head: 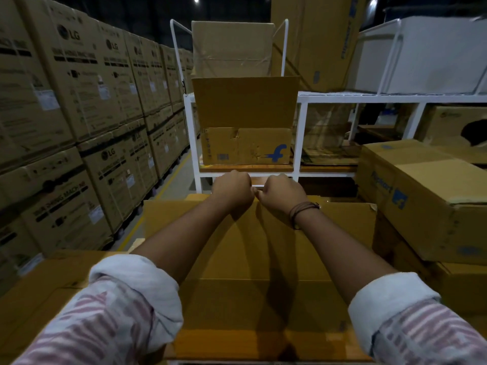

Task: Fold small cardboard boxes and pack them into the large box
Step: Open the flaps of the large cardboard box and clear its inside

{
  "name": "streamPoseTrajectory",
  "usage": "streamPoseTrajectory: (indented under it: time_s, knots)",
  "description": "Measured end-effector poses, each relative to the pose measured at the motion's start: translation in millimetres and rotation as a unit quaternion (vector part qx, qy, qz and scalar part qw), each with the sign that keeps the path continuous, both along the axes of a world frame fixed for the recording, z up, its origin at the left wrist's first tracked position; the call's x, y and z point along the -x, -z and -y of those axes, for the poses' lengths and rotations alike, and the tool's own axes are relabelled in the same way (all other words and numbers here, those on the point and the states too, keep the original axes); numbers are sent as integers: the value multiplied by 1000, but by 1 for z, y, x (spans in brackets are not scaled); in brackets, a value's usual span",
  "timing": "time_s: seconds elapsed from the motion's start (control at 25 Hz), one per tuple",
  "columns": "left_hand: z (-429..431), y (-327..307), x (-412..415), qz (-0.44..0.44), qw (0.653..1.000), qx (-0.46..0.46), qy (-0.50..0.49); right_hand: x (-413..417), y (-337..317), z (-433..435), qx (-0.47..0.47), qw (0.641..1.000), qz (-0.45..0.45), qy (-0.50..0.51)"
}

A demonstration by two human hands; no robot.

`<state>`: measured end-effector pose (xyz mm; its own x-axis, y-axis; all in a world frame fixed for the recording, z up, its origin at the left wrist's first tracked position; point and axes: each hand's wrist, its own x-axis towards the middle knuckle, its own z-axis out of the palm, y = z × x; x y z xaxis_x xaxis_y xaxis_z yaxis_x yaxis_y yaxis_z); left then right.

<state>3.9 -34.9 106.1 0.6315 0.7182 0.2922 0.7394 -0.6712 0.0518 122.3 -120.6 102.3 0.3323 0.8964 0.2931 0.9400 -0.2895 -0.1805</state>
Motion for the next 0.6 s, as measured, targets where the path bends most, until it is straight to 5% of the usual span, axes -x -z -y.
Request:
streamPoseTrajectory:
  time_s: [0.2,0.36,0.44,0.6]
  knots:
    - [38,-23,12,-202,962,180,21,29,-19,44,137,986,-92,-32]
    - [88,7,39,-307,887,337,77,59,-6,92,315,938,-109,-98]
    - [105,44,51,-359,869,327,90,76,27,108,386,914,-64,-111]
    - [125,117,73,-327,923,190,80,92,122,111,364,930,-12,-52]
